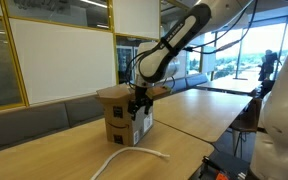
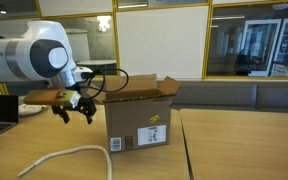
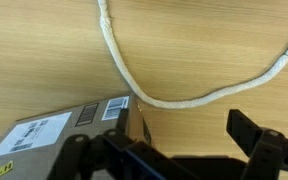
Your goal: Put all the objects on the table into the cardboard box.
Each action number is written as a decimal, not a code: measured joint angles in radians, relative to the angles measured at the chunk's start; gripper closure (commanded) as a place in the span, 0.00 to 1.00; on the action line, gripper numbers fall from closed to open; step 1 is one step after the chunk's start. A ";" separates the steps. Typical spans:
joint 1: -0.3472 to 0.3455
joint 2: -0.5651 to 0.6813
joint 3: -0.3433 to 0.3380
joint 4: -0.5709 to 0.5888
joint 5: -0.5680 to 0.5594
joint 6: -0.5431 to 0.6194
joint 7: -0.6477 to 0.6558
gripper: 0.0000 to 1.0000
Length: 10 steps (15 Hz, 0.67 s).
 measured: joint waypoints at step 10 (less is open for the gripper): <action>-0.082 0.270 -0.071 -0.012 -0.273 0.283 0.092 0.00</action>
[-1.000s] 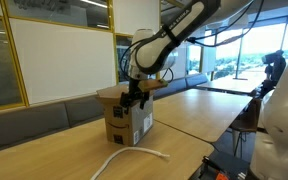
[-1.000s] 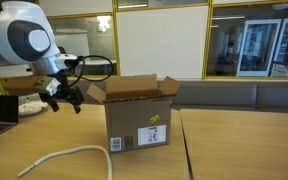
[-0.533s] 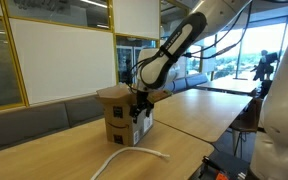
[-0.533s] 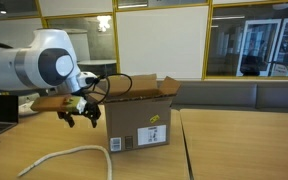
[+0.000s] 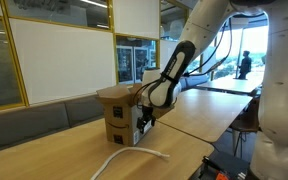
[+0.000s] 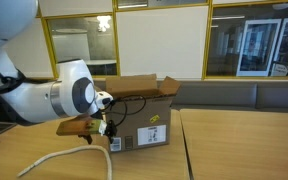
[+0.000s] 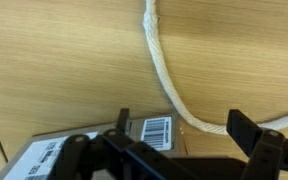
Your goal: Put all the objects on the table into the cardboard box.
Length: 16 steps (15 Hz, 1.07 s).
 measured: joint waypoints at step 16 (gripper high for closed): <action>-0.042 0.298 -0.018 0.132 0.253 0.011 -0.182 0.00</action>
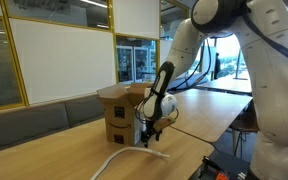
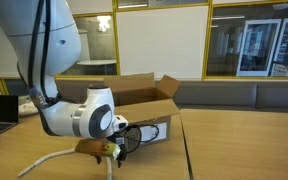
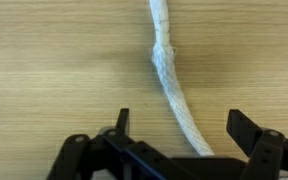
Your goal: Put all the objects on the table into the cardboard box.
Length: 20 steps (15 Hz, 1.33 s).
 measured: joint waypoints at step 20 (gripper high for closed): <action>-0.067 0.135 0.057 0.038 0.076 -0.008 -0.060 0.26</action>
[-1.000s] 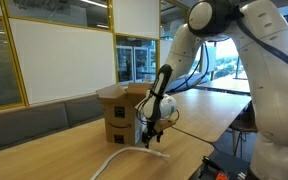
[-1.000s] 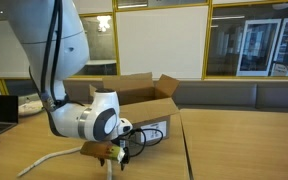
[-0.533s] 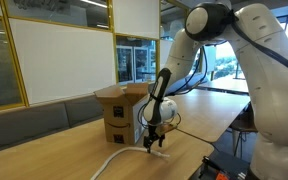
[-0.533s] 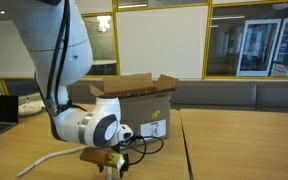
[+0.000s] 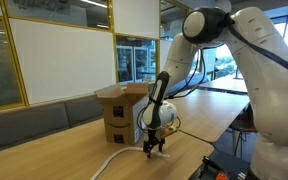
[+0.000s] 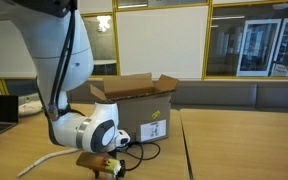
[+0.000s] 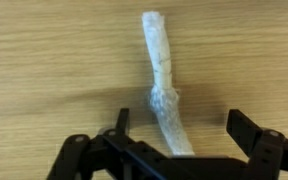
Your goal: Put all the objects on the table into the cardboard box.
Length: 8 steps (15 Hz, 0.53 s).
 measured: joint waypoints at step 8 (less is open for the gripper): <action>0.003 -0.003 0.002 0.013 0.000 0.000 -0.008 0.85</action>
